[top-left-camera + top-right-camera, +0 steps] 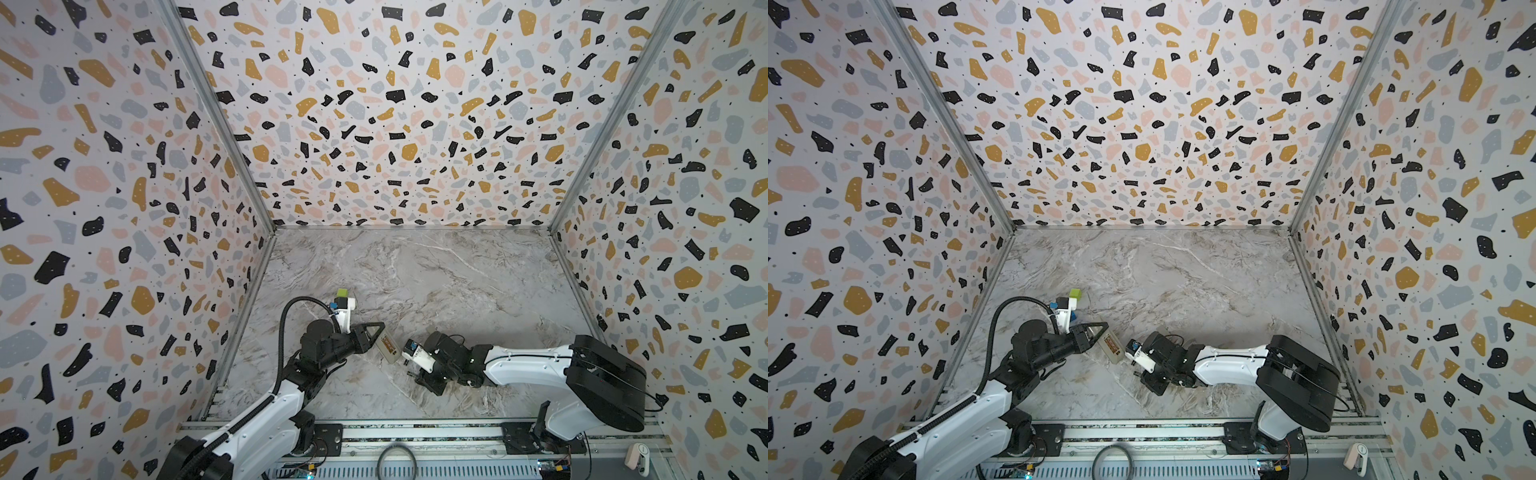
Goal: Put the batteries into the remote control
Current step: 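Lower the right gripper onto a black AA battery and grasp it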
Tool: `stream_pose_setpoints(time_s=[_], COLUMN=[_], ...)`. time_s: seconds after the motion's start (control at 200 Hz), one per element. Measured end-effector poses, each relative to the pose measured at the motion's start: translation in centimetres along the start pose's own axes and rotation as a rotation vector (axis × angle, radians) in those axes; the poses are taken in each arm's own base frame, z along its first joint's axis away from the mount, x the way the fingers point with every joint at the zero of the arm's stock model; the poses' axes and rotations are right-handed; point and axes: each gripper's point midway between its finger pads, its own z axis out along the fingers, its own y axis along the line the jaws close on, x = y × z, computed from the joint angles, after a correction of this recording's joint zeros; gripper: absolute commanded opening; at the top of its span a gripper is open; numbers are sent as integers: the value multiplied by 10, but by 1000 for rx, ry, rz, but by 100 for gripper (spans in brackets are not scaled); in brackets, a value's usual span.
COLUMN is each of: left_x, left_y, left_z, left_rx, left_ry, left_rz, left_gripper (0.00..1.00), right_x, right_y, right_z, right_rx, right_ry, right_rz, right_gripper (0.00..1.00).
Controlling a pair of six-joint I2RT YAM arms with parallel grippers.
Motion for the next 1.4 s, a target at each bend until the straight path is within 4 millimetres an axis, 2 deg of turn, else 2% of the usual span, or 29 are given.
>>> stream_pose_setpoints(time_s=[0.536, 1.106, 1.397], left_x=[-4, -7, -5], left_y=[1, 0, 2], left_z=[-2, -3, -3], left_rx=[7, 13, 14], left_ry=[-22, -36, -37], left_rz=[-11, -17, -21], left_gripper=[0, 0, 0], right_x=[-4, -1, 1], right_y=[4, 3, 3], right_z=[5, 4, 3], right_rx=[27, 41, 48], right_ry=[18, 41, 53], right_rz=[-51, -56, -56], right_gripper=[18, 20, 16])
